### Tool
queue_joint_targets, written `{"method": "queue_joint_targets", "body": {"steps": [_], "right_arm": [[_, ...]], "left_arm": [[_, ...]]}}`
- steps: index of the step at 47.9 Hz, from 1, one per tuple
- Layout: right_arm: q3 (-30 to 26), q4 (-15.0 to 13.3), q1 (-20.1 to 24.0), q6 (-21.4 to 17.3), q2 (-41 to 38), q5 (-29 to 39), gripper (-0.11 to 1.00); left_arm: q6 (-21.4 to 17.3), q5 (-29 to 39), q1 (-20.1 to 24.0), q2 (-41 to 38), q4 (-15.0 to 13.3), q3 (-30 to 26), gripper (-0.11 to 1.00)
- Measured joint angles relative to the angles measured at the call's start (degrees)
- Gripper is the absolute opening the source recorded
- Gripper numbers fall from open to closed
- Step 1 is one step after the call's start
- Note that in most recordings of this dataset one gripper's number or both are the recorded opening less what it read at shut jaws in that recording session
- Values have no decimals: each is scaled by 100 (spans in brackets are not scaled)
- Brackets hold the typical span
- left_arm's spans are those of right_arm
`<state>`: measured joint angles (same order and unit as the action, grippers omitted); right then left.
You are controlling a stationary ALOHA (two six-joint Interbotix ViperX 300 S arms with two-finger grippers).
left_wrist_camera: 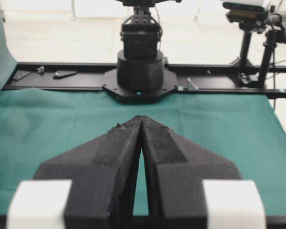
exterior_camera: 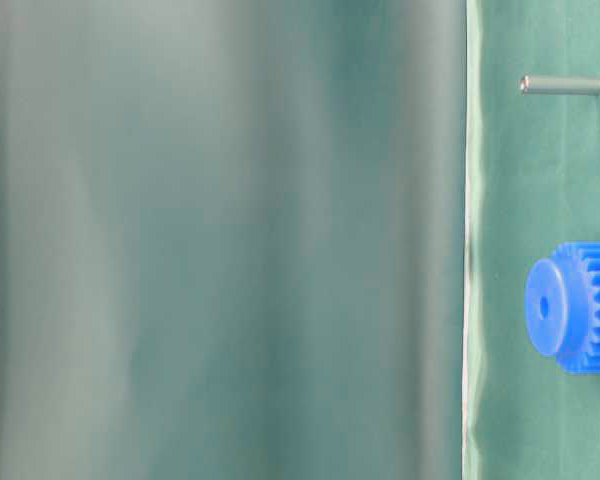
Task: Insert the shaft placed at a random location into the center hole of the medium gear at another random location.
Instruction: 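Move the right gripper open over the upright silver shaft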
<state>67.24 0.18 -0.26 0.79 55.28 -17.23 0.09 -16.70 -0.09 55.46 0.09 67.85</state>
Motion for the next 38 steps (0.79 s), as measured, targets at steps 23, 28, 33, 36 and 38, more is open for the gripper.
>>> {"method": "queue_joint_targets", "body": {"steps": [23, 28, 33, 36, 38], "right_arm": [[-62, -9, -501, 0, -237, 237, 17], [-62, -9, -650, 0, -483, 229, 45], [-62, -18, -817, 9, -782, 158, 78], [-62, -35, -870, 35, -993, 70, 91], [-62, -35, -905, 97, -1187, -26, 91]], "left_arm": [[97, 158, 0, -62, 35, -53, 0], [97, 158, -9, -62, 44, -53, 0], [105, 149, -9, -62, 35, -53, 0], [105, 158, -9, -62, 44, -53, 0], [105, 158, 0, -62, 35, -53, 0]]}}
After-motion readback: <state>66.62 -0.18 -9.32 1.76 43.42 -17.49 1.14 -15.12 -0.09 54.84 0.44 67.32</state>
